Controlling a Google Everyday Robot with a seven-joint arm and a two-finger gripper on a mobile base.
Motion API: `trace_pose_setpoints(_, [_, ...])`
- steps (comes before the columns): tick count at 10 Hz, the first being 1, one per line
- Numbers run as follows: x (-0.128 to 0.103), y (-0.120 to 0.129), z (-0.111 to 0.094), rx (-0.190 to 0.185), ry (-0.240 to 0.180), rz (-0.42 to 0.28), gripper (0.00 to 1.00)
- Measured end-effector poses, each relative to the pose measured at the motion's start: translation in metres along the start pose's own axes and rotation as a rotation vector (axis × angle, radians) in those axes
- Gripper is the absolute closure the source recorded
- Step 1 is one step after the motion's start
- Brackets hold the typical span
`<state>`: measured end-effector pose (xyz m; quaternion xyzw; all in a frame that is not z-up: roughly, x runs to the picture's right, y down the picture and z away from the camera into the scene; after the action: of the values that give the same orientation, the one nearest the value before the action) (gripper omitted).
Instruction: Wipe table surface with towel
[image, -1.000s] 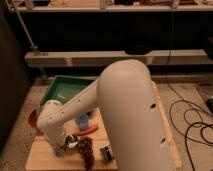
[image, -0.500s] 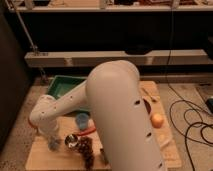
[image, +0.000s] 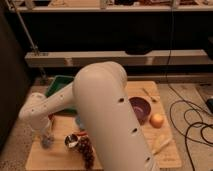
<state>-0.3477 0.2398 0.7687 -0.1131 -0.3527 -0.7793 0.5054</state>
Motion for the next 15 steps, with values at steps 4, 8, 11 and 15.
trace_pose_setpoints(4, [-0.002,-0.045,0.009,0.02,-0.009,-0.102,1.0])
trace_pose_setpoints(8, [-0.035,-0.074,0.01,0.041,-0.017,-0.172,1.0])
trace_pose_setpoints(11, [-0.069,-0.074,0.006,0.063,-0.017,-0.171,1.0])
trace_pose_setpoints(15, [-0.101,-0.065,0.005,0.067,-0.039,-0.158,1.0])
